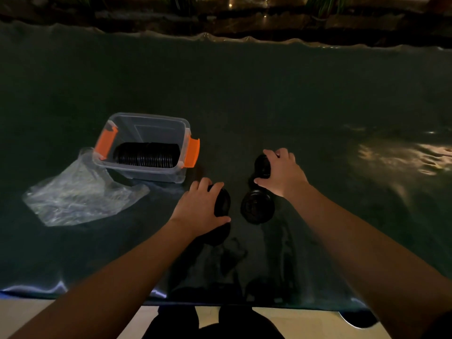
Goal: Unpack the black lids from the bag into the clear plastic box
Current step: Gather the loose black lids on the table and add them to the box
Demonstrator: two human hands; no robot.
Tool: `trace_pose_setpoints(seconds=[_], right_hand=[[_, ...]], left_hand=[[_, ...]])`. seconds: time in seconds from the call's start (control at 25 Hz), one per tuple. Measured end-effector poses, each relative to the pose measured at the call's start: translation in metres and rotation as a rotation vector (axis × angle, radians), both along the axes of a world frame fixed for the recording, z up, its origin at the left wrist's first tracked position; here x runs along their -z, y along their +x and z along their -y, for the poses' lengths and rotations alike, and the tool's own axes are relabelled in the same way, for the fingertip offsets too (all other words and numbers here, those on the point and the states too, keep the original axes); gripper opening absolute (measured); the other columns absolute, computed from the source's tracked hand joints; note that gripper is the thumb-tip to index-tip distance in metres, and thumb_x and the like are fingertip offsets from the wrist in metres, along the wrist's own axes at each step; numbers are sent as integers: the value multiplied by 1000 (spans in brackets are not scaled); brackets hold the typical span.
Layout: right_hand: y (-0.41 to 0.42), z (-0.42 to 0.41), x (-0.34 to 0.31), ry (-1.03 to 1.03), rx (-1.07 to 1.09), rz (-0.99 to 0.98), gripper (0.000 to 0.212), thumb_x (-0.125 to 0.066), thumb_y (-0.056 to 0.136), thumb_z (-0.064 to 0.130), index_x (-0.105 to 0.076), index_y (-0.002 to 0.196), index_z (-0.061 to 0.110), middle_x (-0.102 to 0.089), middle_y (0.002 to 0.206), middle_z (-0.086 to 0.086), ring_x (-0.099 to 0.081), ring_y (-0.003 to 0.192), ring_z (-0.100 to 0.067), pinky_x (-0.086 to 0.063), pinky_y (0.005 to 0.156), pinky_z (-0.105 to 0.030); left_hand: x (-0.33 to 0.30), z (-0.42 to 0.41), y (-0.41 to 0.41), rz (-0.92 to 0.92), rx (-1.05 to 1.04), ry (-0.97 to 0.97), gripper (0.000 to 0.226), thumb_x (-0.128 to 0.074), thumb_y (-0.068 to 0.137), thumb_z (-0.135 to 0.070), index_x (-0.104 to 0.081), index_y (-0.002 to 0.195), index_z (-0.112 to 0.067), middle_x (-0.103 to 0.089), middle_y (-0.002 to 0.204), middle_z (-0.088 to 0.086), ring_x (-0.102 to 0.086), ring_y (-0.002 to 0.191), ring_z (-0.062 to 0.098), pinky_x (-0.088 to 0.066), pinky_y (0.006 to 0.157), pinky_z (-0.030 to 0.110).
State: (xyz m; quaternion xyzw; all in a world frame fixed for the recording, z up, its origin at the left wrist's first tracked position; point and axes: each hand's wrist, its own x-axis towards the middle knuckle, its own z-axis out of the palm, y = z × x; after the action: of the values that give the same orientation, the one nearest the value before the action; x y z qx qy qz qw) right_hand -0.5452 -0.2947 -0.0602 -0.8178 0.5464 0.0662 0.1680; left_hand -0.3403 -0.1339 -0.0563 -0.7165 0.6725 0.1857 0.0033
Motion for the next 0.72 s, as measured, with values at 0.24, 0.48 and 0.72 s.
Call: trace_pose_setpoints(seconds=[0.24,0.48,0.72], right_hand=[[-6,-47,-24,-11,-81,78,97,-75,76,63,-28,154,28,-35,145,-8,-36,133,-32,-52,95,-50],[-12,-81,-14,82,-108,12,102,-77,75,63,-25,155,29,-34,146,-5,-37,133,-30,-51,98,-48],[-4,-86,6,142,-91,-69,105,-80,72,62,-25,155,29,-32,151,-6,-36,136,-32,-50,99,-49]], left_hand=[[7,-36,-11,12,7,57,99,-72,69,-71,-30,147,-27,-39,141,4,-39,128,29,-48,97,47],[23,-44,-12,0,-26,101,102,-71,69,-72,-25,149,-27,-37,145,3,-39,131,29,-48,101,47],[30,-59,-15,-152,-100,156,119,-82,63,-63,-13,154,-29,-24,155,2,-32,139,29,-48,103,50]])
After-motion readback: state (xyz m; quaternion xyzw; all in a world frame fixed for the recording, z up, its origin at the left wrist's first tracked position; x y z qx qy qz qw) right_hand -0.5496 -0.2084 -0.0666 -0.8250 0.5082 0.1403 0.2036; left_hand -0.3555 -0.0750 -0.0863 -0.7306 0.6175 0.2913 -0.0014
